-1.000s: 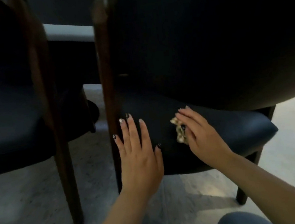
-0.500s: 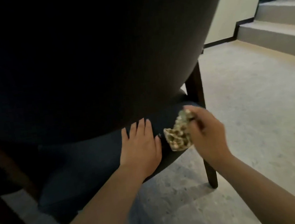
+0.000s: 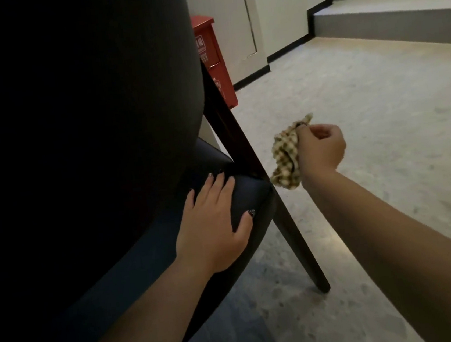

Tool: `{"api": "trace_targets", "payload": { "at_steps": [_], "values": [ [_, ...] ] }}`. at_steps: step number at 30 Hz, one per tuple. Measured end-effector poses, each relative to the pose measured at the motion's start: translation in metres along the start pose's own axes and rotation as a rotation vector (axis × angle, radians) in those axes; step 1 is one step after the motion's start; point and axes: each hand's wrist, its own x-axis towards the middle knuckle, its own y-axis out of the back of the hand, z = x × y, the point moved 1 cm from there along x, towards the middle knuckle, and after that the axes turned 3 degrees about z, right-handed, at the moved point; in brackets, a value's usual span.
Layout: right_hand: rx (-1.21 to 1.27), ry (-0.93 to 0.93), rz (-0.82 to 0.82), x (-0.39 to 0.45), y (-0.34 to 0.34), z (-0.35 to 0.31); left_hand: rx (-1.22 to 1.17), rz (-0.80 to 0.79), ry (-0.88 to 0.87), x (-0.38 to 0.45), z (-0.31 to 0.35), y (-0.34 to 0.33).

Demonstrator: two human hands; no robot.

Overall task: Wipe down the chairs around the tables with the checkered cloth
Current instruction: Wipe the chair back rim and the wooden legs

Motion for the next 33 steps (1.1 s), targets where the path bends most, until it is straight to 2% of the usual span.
{"api": "trace_targets", "payload": {
  "at_steps": [5,9,12,16,19,21,24,28,29,32,33],
  "values": [
    [-0.261,-0.296,-0.516,-0.014,-0.047,0.031,-0.008,0.003,0.006,-0.002,0.003,0.002],
    [-0.313,-0.373,-0.728,-0.006,-0.046,0.045,0.005,0.002,0.002,-0.002,0.002,0.002],
    [-0.317,-0.293,-0.761,-0.007,-0.057,0.033,0.021,0.003,0.001,-0.001,0.002,0.003],
    [-0.301,0.02,-0.844,-0.017,-0.082,-0.027,0.045,-0.017,0.0,-0.001,0.003,0.002],
    [-0.162,0.02,-0.927,-0.022,-0.108,-0.079,0.071,-0.032,-0.018,0.0,0.003,0.002],
    [-0.15,0.118,-1.016,-0.026,-0.131,-0.119,0.093,-0.034,-0.05,-0.001,0.003,0.002],
    [-0.153,0.097,-1.156,-0.026,-0.162,-0.161,0.09,-0.03,-0.068,-0.002,0.005,0.005],
    [-0.157,0.022,-1.201,-0.025,-0.164,-0.159,0.082,-0.024,-0.061,-0.001,0.008,0.007],
    [-0.136,0.062,-1.192,-0.026,-0.162,-0.156,0.083,-0.028,-0.062,-0.001,0.009,0.008],
    [-0.033,0.347,-1.072,-0.028,-0.155,-0.136,0.088,-0.042,-0.055,-0.001,0.008,0.007],
    [-0.032,0.378,-1.048,-0.027,-0.149,-0.124,0.085,-0.045,-0.051,-0.001,0.008,0.006]
  ]
}}
